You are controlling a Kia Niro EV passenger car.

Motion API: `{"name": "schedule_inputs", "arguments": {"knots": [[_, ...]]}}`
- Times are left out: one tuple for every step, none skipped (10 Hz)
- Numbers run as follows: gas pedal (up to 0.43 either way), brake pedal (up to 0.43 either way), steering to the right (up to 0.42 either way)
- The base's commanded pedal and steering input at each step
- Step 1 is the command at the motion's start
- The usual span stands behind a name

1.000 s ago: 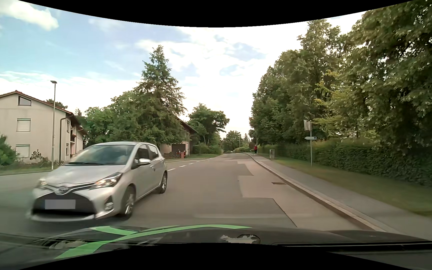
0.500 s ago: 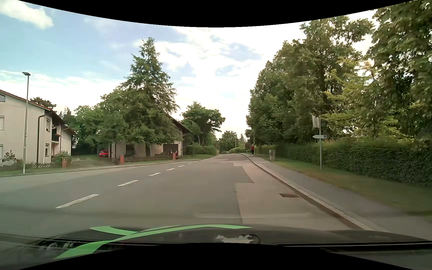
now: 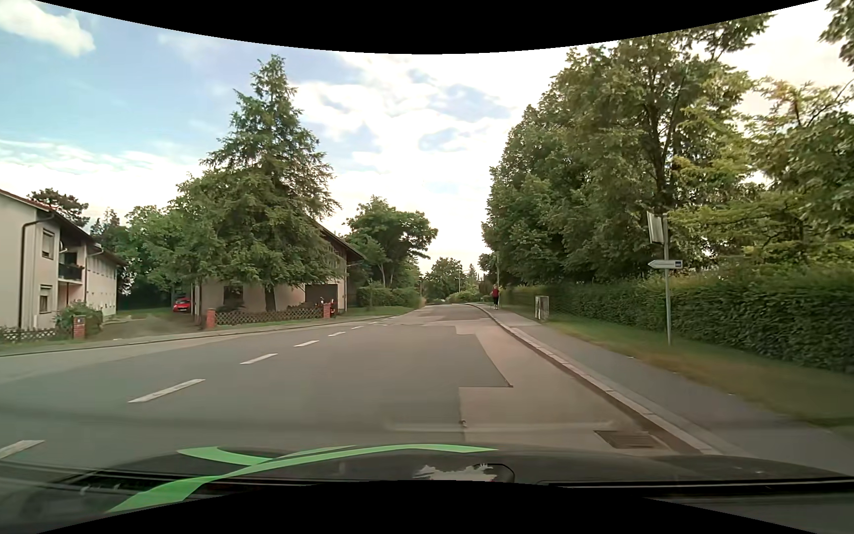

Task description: Follow the waypoints while adhering to traffic rules and regulations

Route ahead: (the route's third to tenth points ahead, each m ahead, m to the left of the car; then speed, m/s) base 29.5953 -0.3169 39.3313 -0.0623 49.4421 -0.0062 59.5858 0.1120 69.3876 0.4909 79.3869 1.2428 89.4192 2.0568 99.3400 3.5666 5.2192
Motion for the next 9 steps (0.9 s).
{"name": "schedule_inputs", "arguments": {"knots": [[0.177,0.000,0.003],[0.169,0.000,0.002],[0.157,0.000,0.002],[0.157,0.000,0.002],[0.157,0.000,0.002],[0.169,0.000,0.002],[0.169,0.000,0.002],[0.169,0.000,0.002],[0.169,0.000,0.002]]}}
